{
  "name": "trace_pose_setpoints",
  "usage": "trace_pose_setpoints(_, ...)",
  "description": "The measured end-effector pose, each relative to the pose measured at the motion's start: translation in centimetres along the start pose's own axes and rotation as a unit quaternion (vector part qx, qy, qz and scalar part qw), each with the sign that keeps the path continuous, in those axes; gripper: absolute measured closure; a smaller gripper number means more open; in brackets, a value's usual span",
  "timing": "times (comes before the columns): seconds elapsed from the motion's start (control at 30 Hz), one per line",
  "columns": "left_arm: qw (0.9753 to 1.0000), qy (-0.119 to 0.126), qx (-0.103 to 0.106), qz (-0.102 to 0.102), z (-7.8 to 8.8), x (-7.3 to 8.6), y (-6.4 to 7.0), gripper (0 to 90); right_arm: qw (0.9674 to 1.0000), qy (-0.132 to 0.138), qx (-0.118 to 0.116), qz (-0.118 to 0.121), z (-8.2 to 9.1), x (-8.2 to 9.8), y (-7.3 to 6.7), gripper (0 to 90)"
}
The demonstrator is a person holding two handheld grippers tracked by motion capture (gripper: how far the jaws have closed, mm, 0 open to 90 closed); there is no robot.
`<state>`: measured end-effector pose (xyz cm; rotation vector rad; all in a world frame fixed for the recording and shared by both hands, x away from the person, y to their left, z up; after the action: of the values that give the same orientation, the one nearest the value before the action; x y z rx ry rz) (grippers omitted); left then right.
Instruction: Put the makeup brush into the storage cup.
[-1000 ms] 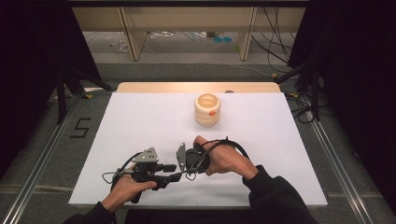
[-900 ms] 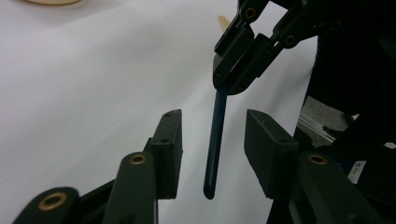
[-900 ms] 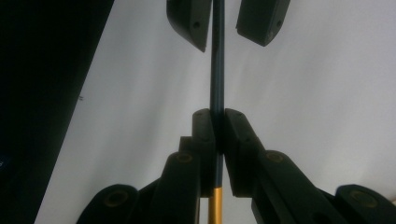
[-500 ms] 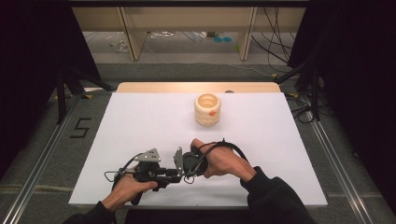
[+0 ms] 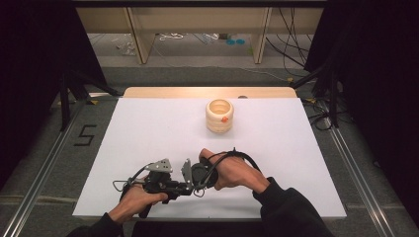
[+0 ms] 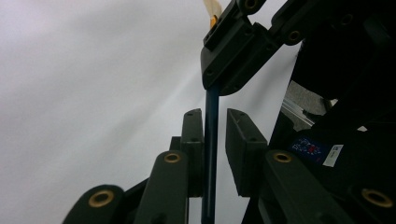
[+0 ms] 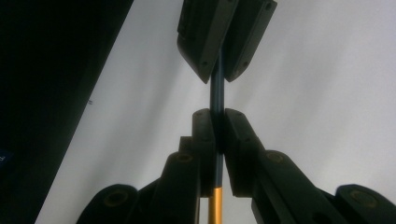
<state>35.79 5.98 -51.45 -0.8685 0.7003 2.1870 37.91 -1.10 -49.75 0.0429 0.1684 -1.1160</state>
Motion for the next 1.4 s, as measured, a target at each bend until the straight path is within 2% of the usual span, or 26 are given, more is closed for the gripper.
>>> trace_pose_setpoints(0.03,1.0,-0.001,0.001,-0.006,0.0,0.0,-0.1,78.2,1.0,-0.002,0.0,-0.003,0.0,0.0,-0.1,83.4)
trace_pose_setpoints(0.13,1.0,-0.005,0.005,0.003,-0.1,0.1,0.1,80.2,1.0,-0.003,-0.001,0.004,0.0,-0.1,-0.1,83.4)
trace_pose_setpoints(0.23,0.9999,-0.01,0.006,0.003,-0.1,0.2,0.1,81.7,1.0,-0.008,-0.002,0.005,0.0,-0.2,-0.2,83.4)
trace_pose_setpoints(0.27,0.9999,-0.013,0.002,-0.002,-0.1,0.3,0.0,81.9,0.9999,-0.008,-0.003,0.012,0.0,-0.2,-0.2,83.4)
trace_pose_setpoints(0.3,0.9999,-0.013,0.006,0.001,-0.1,0.3,0.1,82.2,0.9998,-0.015,-0.004,0.011,0.1,-0.1,-0.3,83.3)
trace_pose_setpoints(0.6,0.9997,-0.014,0.018,0.001,-0.1,0.3,0.3,84.0,0.9995,-0.018,-0.002,0.024,0.1,-0.2,-0.3,83.3)
trace_pose_setpoints(0.8,0.9998,-0.011,0.016,-0.001,-0.1,0.3,0.3,84.3,0.9995,-0.017,0.002,0.025,0.1,-0.2,-0.2,83.1)
trace_pose_setpoints(0.83,0.9999,-0.008,0.005,-0.005,-0.1,0.3,0.0,84.3,0.9996,-0.018,0.0,0.023,0.2,-0.2,-0.2,82.6)
trace_pose_setpoints(0.93,1.0,0.007,0.003,0.003,0.2,-0.2,-0.1,84.4,0.9998,-0.001,0.022,0.002,0.7,-0.2,0.3,75.2)
trace_pose_setpoints(0.97,0.9999,0.013,0.003,0.007,0.3,-0.4,-0.1,84.4,0.9993,0.023,0.029,-0.006,0.9,-0.5,0.5,69.5)
trace_pose_setpoints(1.0,0.9998,0.021,-0.005,0.0,0.4,-0.6,-0.4,84.4,0.9978,0.044,0.046,-0.021,1.5,-0.6,0.9,64.0)
trace_pose_setpoints(1.03,0.9995,0.03,-0.012,0.002,0.6,-0.9,-0.6,84.4,0.9948,0.063,0.067,-0.044,2.3,-0.6,1.3,62.7)
trace_pose_setpoints(1.07,0.9995,0.03,-0.012,0.002,0.6,-0.9,-0.6,84.4,0.9948,0.063,0.067,-0.044,2.3,-0.6,1.3,62.7)
trace_pose_setpoints(1.1,0.9986,0.047,-0.024,0.011,0.8,-1.3,-1.0,84.4,0.9866,0.093,0.101,-0.088,4.3,-0.1,1.9,55.0)
trace_pose_setpoints(1.13,0.998,0.055,-0.029,0.011,1.0,-1.5,-1.3,84.4,0.9787,0.129,0.11,-0.115,5.1,-0.1,2.2,49.5)
trace_pose_setpoints(1.17,0.9974,0.061,-0.034,0.019,1.1,-1.7,-1.5,84.4,0.9671,0.164,0.131,-0.144,6.0,0.0,2.7,45.5)
trace_pose_setpoints(1.2,0.9964,0.071,-0.042,0.02,1.2,-1.9,-1.8,84.4,0.9532,0.2,0.149,-0.171,6.9,0.2,3.1,42.2)
trace_pose_setpoints(1.23,0.9955,0.079,-0.048,0.021,1.4,-2.1,-2.1,84.4,0.9407,0.237,0.163,-0.181,7.7,0.3,3.6,39.1)
trace_pose_setpoints(1.27,0.9944,0.085,-0.055,0.028,1.6,-2.3,-2.3,84.4,0.9271,0.261,0.177,-0.202,8.4,0.7,3.8,37.3)
trace_pose_setpoints(1.3,0.9944,0.085,-0.055,0.028,1.6,-2.3,-2.3,84.4,0.9122,0.286,0.191,-0.222,8.9,1.1,4.1,36.4)
trace_pose_setpoints(1.33,0.9923,0.095,-0.072,0.034,1.9,-2.6,-2.8,84.4,0.8996,0.31,0.196,-0.237,9.3,1.5,4.1,34.6)
trace_pose_setpoints(1.4,0.9901,0.108,-0.08,0.04,2.1,-2.9,-3.1,84.4,0.8739,0.347,0.205,-0.271,9.8,2.5,4.2,32.8)
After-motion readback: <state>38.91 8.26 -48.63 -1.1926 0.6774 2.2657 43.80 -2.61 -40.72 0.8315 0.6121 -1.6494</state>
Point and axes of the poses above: each handheld gripper's, and its own axes: z roughly backward along the jaws, x roughly out of its underside, y roughly to its right, the point moved 10 cm from there along -z, roughly forward along the jaws, and after that the axes turned 14 degrees about -x, right-handed, at the moved point
